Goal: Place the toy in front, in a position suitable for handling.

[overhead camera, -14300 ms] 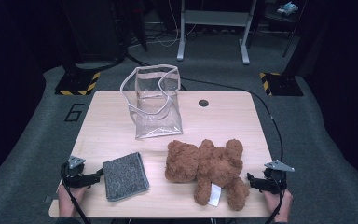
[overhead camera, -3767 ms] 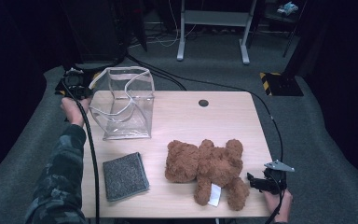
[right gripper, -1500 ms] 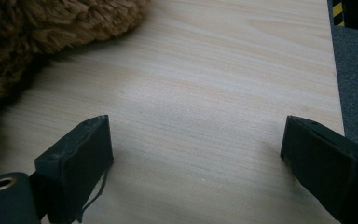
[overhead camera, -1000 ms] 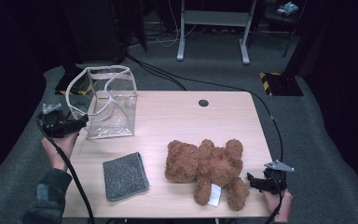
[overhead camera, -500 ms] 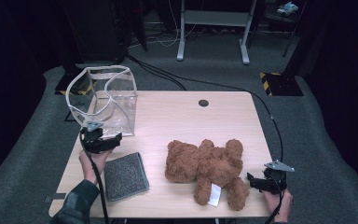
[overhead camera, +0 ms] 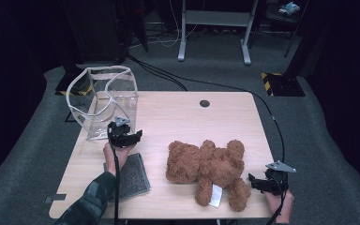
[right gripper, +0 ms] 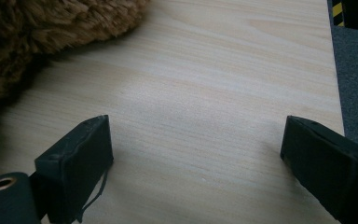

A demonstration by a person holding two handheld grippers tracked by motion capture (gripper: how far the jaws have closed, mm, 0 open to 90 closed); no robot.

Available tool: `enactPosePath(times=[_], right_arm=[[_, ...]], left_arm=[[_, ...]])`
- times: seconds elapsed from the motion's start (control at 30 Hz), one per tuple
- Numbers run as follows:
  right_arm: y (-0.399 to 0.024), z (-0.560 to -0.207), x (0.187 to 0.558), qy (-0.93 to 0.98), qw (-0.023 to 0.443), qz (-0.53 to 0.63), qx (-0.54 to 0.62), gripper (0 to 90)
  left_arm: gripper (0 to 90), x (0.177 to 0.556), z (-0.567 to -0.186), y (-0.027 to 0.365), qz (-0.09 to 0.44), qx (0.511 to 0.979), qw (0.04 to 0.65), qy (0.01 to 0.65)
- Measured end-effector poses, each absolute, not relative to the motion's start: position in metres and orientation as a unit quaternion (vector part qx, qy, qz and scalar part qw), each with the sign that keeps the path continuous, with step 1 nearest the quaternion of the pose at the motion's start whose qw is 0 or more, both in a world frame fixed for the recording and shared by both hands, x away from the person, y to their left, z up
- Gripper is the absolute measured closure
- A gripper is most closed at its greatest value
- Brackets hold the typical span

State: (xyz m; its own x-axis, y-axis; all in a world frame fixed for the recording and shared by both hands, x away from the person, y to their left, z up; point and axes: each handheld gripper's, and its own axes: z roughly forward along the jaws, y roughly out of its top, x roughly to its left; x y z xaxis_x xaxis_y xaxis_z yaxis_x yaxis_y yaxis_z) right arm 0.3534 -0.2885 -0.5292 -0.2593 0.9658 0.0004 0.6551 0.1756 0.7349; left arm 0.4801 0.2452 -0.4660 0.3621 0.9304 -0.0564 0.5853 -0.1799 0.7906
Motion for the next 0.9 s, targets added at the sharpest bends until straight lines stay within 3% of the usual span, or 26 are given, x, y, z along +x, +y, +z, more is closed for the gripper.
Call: enactPosePath(times=[0.57, 0.8, 0.9], right_arm=[[-0.288, -0.529, 0.353, 0.727, 0.244, 0.318, 0.557, 8.4], [-0.289, -0.529, 0.353, 0.727, 0.244, 0.319, 0.557, 8.3], [-0.289, -0.529, 0.353, 0.727, 0.244, 0.319, 0.557, 8.4]], left_arm=[[42.2, 0.511, -0.482, 0.268, 0.217, 0.711, 0.362, 0.562], [43.5, 0.502, -0.473, 0.244, 0.226, 0.753, 0.376, 0.491], [43.6, 0.512, -0.477, 0.244, 0.224, 0.754, 0.370, 0.494]])
